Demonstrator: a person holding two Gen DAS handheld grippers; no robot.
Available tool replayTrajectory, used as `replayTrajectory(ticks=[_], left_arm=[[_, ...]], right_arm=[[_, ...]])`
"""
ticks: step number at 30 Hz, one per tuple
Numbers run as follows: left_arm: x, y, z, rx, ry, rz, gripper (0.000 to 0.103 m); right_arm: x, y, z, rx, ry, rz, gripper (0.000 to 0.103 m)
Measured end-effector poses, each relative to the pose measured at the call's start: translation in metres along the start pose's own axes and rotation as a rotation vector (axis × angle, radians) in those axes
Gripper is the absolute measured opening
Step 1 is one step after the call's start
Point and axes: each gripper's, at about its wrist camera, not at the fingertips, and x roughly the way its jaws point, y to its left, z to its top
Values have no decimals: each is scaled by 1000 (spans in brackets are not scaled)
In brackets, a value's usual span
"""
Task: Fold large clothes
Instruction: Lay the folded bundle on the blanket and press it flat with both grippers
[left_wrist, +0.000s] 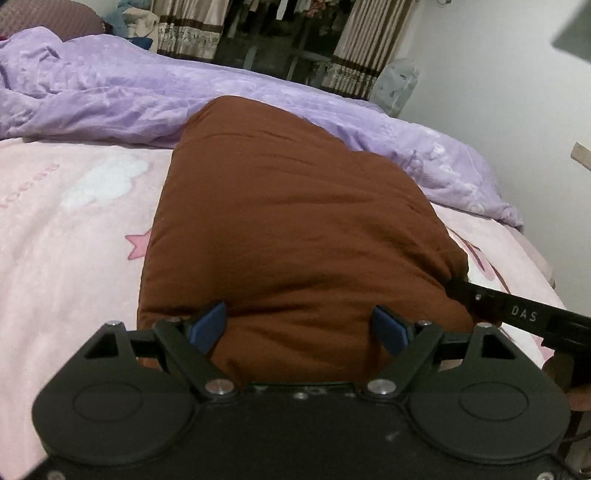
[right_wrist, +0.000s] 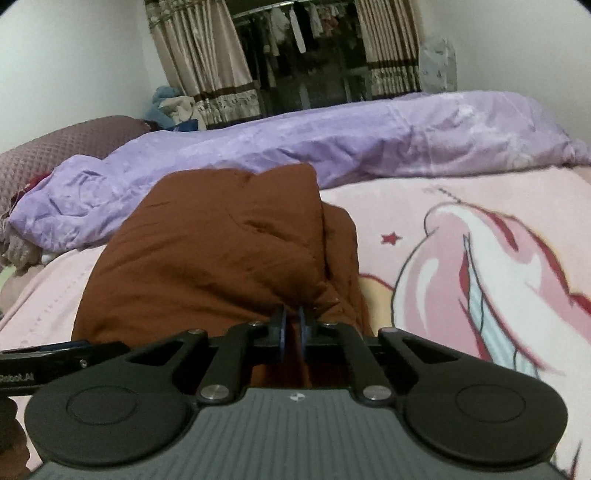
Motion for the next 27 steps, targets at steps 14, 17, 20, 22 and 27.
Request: replayTrajectory(ticks=[14, 17, 20, 22, 27], left_arm=[[-38, -9, -3, 18, -57, 46, 85], [-56, -9, -4, -9, -77, 83, 85], [-63, -13, -8, 6, -92, 95, 85], [-58, -16, -12, 25, -77, 112, 85], [-39, -13, -19, 16, -22, 126, 84]], right_arm=[[-29, 17, 0, -20, -60, -18, 9], [-43, 26, 3, -47, -75, 5, 11], [-48, 36, 4, -71, -85, 15, 12], [-44, 39, 1, -73, -71, 18, 12], [-29, 39, -6, -72, -36, -8, 12]])
